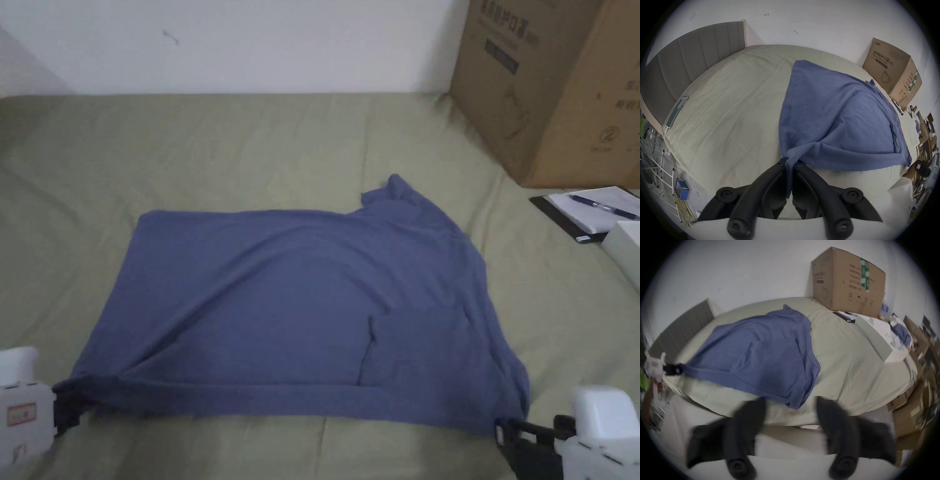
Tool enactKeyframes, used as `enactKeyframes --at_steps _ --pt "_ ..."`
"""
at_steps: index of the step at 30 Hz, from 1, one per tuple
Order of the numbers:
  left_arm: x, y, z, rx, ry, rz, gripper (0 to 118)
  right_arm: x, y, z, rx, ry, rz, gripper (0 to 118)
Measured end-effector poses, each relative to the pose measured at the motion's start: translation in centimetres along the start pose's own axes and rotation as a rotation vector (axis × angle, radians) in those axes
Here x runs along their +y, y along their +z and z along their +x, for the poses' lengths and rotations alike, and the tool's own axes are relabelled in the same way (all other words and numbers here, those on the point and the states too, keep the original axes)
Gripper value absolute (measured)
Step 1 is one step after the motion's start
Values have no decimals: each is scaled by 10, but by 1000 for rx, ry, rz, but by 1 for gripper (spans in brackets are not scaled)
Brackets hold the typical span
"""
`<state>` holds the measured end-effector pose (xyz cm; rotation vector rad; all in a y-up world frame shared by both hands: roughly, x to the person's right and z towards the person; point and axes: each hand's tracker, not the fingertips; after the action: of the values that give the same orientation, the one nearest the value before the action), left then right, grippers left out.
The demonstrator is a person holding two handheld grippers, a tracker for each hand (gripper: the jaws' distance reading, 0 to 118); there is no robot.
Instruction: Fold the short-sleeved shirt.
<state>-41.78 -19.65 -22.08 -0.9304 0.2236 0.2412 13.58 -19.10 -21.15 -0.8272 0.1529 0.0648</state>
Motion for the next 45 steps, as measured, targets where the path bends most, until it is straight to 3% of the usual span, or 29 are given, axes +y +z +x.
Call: enactKeyframes --at_steps 1,6,7,8,10,11,14,17,22,27,32,36,41,42,43,44,45 --pt "1 1 0 -5 8 -2 3 2 -5 -1 3 18 -12 99" --pt "1 2 1 -9 15 -3 3 15 -36 9 11 -55 -59 96" --pt "0 2 2 -5 10 -4 3 16 -43 12 19 -56 -62 90" --pt "1 1 1 -5 5 -5 3 18 -46 13 27 -54 -81 74" --pt "1 1 4 -1 -2 -12 3 18 -49 10 42 -29 -89 24" --pt "0 0 6 1 -6 -13 3 17 -52 8 39 -15 -103 9" --pt "1 -1 6 9 -11 -16 3 16 -60 8 34 -16 -133 6" --pt "3 -2 4 8 -7 -18 3 20 -50 9 38 -21 -99 5" --pt "10 1 4 16 -7 -14 3 34 -33 24 67 -111 -39 5" --pt "40 -1 2 21 -7 5 3 76 -35 31 79 -123 17 5" --pt "89 -11 2 -4 22 37 3 124 -72 45 75 -162 35 5" --pt "119 -48 19 40 -78 -21 3 151 -116 50 71 -222 -45 5" --pt "132 -93 29 45 -111 -93 3 157 -164 45 10 -183 -124 5" --pt "132 -98 29 47 -110 -97 7 156 -170 44 7 -176 -137 6" --pt "133 -101 28 50 -106 -97 19 154 -173 44 12 -189 -152 12" --pt "131 -99 26 57 -98 -95 38 153 -174 44 22 -211 -169 31" --pt "131 -97 25 68 -76 -87 76 152 -172 44 35 -207 -175 71"
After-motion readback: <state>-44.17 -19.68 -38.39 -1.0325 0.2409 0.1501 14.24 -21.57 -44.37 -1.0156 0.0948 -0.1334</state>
